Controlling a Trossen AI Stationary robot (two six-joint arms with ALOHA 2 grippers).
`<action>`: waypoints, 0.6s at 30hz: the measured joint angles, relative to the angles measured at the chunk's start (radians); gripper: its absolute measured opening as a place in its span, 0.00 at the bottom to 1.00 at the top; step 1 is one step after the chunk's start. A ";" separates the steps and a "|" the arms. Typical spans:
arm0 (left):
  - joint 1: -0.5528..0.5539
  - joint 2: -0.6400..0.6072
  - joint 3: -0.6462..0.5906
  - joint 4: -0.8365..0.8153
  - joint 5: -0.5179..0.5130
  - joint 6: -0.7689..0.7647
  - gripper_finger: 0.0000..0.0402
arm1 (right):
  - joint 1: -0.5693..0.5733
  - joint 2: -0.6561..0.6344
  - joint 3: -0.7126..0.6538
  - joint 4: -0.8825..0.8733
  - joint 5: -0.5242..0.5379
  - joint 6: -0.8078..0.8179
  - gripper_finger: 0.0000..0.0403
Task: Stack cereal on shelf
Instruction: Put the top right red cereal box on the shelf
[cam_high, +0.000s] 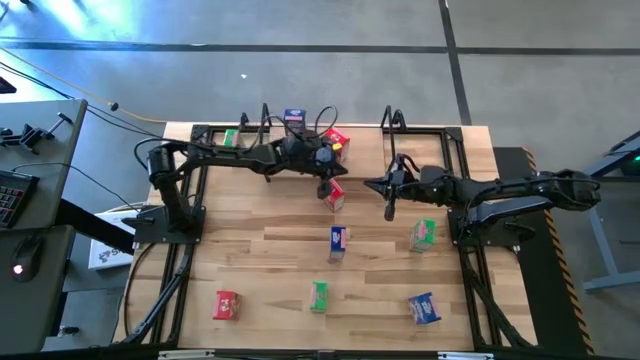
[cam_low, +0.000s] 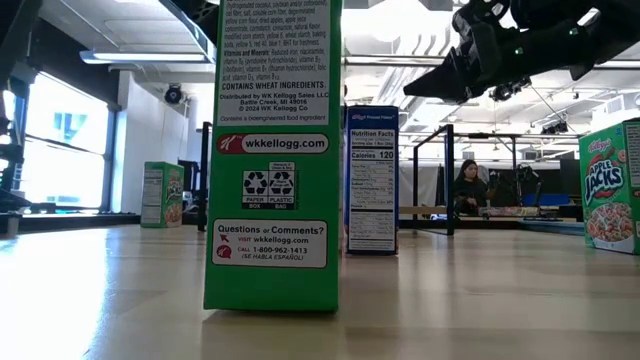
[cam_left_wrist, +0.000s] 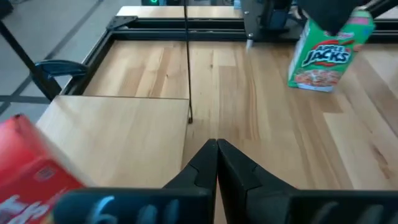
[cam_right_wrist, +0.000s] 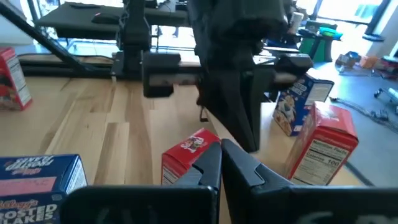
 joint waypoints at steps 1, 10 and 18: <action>-0.004 0.012 0.007 0.004 -0.012 -0.003 0.01 | 0.000 0.000 0.000 0.000 -0.001 -0.006 0.00; -0.001 0.060 0.038 0.039 -0.167 -0.051 0.01 | -0.002 0.000 0.000 -0.006 -0.002 -0.009 0.00; 0.042 0.060 0.038 0.056 -0.254 -0.102 0.01 | -0.002 0.000 0.000 -0.006 -0.002 -0.008 0.00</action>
